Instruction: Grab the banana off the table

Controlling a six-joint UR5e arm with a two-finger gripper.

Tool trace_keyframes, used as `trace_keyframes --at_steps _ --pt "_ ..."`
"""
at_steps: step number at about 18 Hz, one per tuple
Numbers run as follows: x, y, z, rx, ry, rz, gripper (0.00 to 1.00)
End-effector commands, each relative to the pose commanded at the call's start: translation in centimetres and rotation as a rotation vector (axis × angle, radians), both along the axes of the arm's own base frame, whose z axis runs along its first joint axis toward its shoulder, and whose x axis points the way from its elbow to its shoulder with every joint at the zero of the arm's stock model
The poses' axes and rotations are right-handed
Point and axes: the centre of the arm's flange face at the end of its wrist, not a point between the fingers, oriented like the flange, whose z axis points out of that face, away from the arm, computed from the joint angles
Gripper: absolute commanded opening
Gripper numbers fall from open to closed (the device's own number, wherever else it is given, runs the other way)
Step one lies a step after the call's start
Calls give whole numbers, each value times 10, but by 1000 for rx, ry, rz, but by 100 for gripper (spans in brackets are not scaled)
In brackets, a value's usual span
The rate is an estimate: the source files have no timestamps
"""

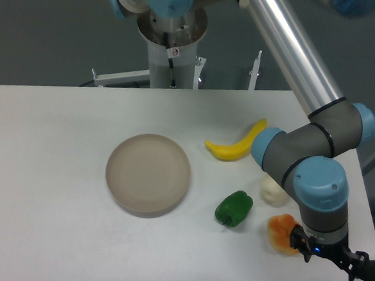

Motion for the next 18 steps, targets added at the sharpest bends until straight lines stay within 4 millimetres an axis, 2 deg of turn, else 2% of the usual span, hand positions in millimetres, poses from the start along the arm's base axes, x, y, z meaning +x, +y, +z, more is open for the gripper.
trace_keyframes --at_steps 12,18 --pt "1 -4 6 9 -4 12 100" --pt "10 -20 2 -19 -29 14 100"
